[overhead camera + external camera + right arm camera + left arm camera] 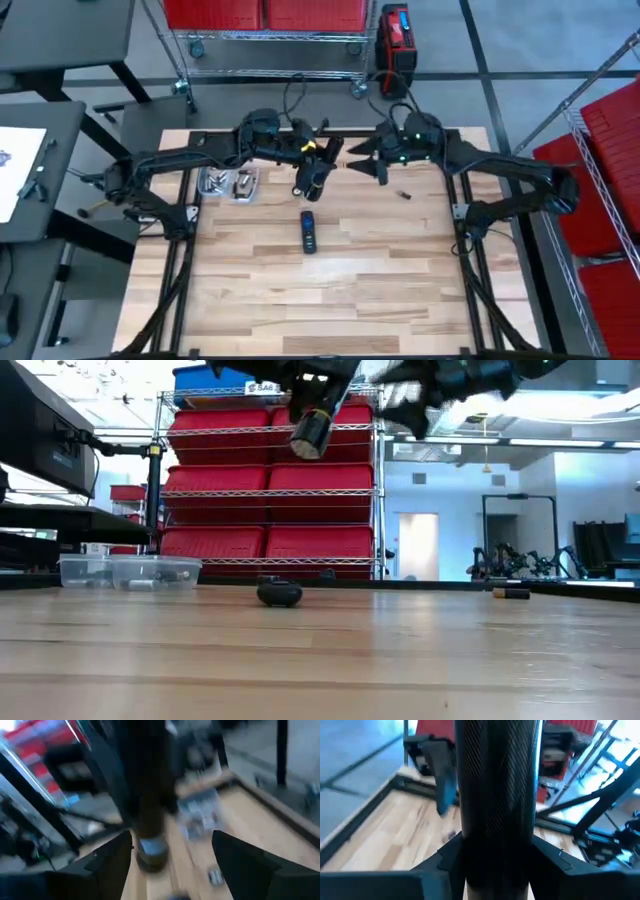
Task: Insert battery
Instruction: Put the brown battery into the right transparent bin
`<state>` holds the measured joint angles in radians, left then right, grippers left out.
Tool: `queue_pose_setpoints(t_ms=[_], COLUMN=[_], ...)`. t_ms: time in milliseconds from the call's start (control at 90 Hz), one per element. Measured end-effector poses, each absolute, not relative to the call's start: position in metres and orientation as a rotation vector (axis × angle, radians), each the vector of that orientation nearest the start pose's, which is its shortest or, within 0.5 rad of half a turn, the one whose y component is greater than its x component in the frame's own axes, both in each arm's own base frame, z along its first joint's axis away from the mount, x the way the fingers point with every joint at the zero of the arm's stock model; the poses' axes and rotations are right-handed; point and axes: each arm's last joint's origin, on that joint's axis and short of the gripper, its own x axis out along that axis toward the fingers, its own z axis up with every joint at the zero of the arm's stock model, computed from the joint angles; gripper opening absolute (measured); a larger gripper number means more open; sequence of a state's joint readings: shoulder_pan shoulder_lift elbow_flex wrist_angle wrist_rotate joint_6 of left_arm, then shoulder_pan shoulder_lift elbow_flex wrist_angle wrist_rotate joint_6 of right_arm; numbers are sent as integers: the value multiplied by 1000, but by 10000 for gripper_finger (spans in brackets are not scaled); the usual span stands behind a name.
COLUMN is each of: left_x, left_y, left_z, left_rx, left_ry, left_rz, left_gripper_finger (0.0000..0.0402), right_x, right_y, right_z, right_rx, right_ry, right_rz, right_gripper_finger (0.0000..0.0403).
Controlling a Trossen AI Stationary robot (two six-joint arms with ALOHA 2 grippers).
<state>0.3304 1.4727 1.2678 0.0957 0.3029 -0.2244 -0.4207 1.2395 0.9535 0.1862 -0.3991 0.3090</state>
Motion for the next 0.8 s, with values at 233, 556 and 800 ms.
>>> queue_pose_setpoints(t_ms=[233, 556, 800], left_x=[326, 349, 349], left_y=[102, 100, 100], left_z=[369, 360, 363], left_rx=[-244, -246, -237], left_ry=[53, -11, -23], left_rz=[33, 6, 4], left_gripper_finger=[135, 135, 135], right_x=[272, 290, 290], right_y=[-105, -96, -97], right_z=[338, 350, 350], right_rx=[344, 285, 258], right_ry=[-46, -149, -141], right_rz=[-8, 40, 32], right_gripper_finger=[265, 259, 140])
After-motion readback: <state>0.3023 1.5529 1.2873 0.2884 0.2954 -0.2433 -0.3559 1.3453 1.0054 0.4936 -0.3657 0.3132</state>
